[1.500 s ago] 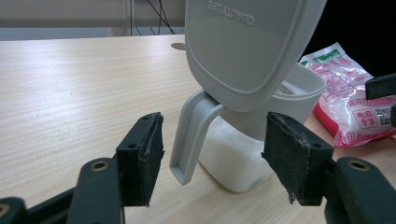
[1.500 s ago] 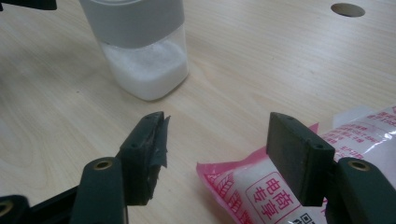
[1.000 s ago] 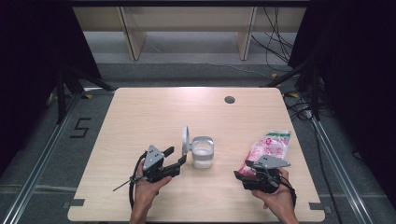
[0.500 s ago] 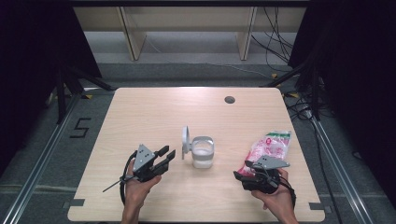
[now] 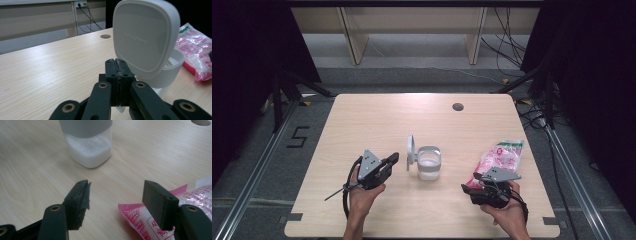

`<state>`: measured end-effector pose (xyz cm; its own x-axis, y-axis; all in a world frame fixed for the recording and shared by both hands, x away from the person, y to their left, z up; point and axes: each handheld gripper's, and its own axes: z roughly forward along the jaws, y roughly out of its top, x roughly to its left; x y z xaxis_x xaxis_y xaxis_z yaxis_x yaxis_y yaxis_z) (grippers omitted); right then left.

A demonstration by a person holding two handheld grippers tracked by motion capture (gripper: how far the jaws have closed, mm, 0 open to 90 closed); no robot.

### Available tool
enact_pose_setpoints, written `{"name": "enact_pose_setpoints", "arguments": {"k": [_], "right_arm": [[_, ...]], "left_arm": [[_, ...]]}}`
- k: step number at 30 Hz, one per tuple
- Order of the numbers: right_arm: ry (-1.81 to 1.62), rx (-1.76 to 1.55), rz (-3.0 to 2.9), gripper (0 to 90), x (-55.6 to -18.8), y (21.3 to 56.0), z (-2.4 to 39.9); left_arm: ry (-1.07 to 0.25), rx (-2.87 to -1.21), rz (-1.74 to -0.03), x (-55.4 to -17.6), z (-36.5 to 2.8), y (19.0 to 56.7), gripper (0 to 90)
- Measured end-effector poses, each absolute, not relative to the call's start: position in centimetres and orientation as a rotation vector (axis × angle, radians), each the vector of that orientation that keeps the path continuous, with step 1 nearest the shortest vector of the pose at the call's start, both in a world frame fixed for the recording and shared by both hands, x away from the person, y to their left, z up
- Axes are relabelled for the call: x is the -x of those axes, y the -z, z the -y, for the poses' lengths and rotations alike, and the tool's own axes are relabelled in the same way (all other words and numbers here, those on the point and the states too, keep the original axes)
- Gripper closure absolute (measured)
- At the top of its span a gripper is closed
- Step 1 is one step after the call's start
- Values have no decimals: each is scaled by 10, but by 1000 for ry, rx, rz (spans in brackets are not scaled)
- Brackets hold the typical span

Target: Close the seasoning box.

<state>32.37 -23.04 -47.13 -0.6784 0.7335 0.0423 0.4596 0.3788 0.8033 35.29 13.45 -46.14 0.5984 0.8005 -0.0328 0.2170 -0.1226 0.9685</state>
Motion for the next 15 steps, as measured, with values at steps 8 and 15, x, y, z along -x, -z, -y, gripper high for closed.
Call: {"name": "enact_pose_setpoints", "arguments": {"k": [8, 15], "right_arm": [[-1186, -1041, -2307, 388, -323, 472, 230], [-1184, -1044, -2306, 388, -323, 472, 229]], "left_arm": [[-628, -1654, -840, -356, -131, 455, 889], [-611, -1666, -816, -357, -125, 449, 890]]}}
